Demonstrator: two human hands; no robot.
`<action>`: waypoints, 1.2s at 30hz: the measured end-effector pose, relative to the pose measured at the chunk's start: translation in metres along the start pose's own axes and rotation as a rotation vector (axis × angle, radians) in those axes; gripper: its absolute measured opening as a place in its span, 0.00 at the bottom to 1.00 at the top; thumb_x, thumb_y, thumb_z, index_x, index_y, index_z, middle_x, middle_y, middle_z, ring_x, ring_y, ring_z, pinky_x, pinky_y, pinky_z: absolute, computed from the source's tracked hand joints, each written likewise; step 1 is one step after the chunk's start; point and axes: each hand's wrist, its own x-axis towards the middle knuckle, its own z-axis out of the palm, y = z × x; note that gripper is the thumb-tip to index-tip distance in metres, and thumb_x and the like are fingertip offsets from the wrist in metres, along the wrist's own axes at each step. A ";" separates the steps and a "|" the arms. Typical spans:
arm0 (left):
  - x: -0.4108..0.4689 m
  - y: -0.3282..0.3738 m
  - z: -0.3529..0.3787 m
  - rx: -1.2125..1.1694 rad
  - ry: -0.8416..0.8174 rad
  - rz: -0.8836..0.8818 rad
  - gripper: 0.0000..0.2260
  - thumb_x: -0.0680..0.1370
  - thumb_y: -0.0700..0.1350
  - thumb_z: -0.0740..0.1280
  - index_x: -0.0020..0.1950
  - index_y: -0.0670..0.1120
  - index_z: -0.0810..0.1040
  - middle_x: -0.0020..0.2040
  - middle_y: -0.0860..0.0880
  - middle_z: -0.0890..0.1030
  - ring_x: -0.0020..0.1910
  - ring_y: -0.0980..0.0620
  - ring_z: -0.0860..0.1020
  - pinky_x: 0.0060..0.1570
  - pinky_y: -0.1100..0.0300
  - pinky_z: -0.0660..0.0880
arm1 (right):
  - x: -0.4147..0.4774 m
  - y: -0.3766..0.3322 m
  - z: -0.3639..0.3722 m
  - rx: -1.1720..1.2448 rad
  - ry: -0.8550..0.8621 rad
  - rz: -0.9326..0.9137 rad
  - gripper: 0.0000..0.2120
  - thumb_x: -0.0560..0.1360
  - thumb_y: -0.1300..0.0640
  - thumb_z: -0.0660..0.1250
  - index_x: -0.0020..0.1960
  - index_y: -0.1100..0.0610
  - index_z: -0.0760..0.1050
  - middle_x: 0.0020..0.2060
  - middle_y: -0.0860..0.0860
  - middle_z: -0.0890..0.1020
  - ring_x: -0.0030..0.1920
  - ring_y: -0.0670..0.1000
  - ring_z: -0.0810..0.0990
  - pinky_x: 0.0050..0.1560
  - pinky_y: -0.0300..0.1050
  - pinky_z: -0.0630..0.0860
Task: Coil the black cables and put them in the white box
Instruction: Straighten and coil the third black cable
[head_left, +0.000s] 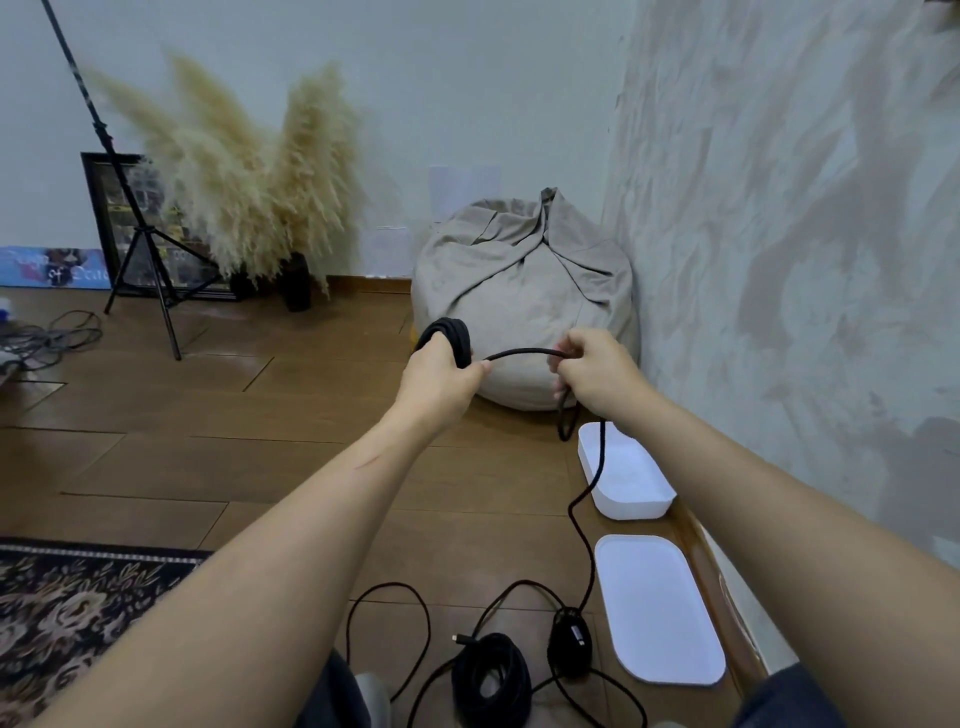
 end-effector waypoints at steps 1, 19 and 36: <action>0.001 -0.002 0.000 -0.013 0.006 -0.006 0.15 0.80 0.51 0.69 0.52 0.40 0.72 0.49 0.42 0.78 0.46 0.43 0.77 0.46 0.50 0.74 | 0.000 -0.001 0.001 0.129 -0.014 0.011 0.11 0.76 0.70 0.59 0.43 0.57 0.74 0.38 0.51 0.80 0.36 0.52 0.80 0.42 0.52 0.82; -0.007 -0.003 -0.012 -0.190 -0.156 0.128 0.11 0.80 0.50 0.70 0.57 0.45 0.76 0.50 0.48 0.79 0.48 0.53 0.77 0.45 0.59 0.73 | -0.006 0.003 -0.005 -0.272 -0.168 -0.198 0.08 0.79 0.55 0.69 0.58 0.50 0.78 0.47 0.48 0.82 0.47 0.51 0.79 0.48 0.47 0.75; -0.020 0.015 -0.005 -0.424 -0.348 0.076 0.14 0.85 0.53 0.60 0.50 0.45 0.78 0.39 0.51 0.80 0.38 0.57 0.79 0.42 0.66 0.74 | -0.013 -0.032 -0.025 -0.119 -0.457 -0.348 0.08 0.80 0.55 0.68 0.53 0.57 0.84 0.47 0.55 0.85 0.46 0.47 0.80 0.52 0.40 0.74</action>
